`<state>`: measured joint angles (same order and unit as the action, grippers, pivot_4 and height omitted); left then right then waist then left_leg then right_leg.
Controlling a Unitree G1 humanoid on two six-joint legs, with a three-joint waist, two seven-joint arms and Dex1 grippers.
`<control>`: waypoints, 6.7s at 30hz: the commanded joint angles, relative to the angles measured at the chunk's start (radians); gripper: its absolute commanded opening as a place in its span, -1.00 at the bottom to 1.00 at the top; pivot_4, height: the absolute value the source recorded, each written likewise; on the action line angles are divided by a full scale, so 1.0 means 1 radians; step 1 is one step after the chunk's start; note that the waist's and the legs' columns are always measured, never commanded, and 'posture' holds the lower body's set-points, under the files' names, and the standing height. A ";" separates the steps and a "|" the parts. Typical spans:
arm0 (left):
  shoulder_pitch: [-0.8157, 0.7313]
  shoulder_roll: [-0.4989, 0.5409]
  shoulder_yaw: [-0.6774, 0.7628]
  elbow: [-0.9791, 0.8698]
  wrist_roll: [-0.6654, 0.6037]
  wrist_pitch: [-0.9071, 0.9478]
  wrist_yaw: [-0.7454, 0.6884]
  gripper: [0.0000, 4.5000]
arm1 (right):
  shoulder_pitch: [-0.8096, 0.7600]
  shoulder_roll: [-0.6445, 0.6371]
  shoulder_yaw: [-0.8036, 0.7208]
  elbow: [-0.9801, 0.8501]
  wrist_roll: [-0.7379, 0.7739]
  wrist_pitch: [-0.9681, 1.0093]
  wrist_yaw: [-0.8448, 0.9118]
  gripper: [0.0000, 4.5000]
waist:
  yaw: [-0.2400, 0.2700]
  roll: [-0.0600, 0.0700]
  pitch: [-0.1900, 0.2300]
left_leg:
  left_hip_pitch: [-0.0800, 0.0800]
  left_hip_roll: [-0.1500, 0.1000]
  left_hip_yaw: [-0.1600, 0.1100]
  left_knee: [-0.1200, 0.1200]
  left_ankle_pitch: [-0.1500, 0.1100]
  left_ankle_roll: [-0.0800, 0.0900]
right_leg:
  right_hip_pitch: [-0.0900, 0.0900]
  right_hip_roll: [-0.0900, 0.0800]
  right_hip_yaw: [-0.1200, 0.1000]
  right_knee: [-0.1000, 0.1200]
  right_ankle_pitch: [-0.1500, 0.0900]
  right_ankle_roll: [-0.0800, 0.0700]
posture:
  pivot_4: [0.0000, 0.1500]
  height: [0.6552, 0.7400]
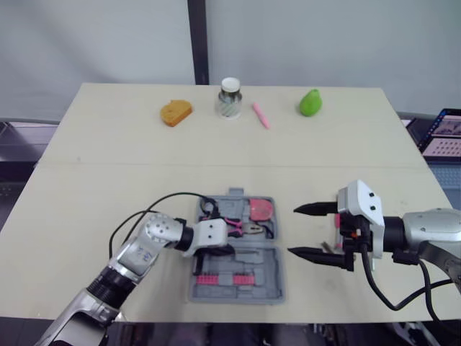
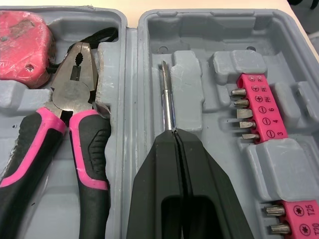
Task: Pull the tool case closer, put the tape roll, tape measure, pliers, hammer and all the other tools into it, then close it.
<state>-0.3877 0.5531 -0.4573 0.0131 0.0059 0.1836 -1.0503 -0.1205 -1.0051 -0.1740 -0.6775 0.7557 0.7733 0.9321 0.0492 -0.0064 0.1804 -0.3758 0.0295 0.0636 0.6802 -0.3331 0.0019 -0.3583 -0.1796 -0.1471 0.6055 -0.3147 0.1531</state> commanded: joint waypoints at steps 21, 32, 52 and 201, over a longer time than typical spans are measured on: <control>0.031 -0.003 0.047 0.009 -0.046 0.131 -0.029 -0.98 | 0.007 -0.001 -0.055 0.001 -0.026 -0.038 -0.004 1.00 | -0.002 0.002 -0.002 | 0.001 0.000 0.000 0.000 0.000 0.000 | 0.001 0.000 0.000 0.000 0.000 0.000 | 1.00 1.00; 0.163 0.243 0.649 -0.106 -0.398 0.465 0.001 0.06 | 0.332 0.072 -0.408 0.307 -0.073 -0.097 0.034 1.00 | -0.006 -0.001 0.001 | -0.001 0.000 0.000 -0.002 -0.001 0.000 | -0.001 0.000 -0.001 -0.001 0.000 0.000 | 1.00 1.00; 0.540 0.331 1.009 0.118 -0.349 0.211 0.108 0.99 | 0.299 0.135 -0.435 0.939 -0.282 -0.441 0.050 1.00 | -0.030 0.001 0.000 | 0.005 0.001 0.006 -0.015 0.000 -0.002 | -0.002 0.000 0.002 -0.005 0.000 0.000 | 1.00 1.00; 0.976 0.116 0.842 -0.499 -0.422 -0.209 -0.026 1.00 | -0.817 0.130 0.924 0.000 -0.293 0.531 -0.113 -0.99 | -0.054 0.000 0.001 | -0.004 0.001 0.008 -0.013 0.000 -0.001 | -0.019 0.001 0.014 0.000 0.000 -0.001 | 1.00 1.00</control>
<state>0.5676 0.6759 0.3743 -0.4501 -0.3994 0.0009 -1.0729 -0.9142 -0.8826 0.7504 -0.6468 0.4724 1.3115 0.8013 -0.0046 -0.0061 0.1810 -0.3795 0.0308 0.0715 0.6671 -0.3336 0.0009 -0.3774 -0.1788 -0.1337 0.6053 -0.3147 0.1526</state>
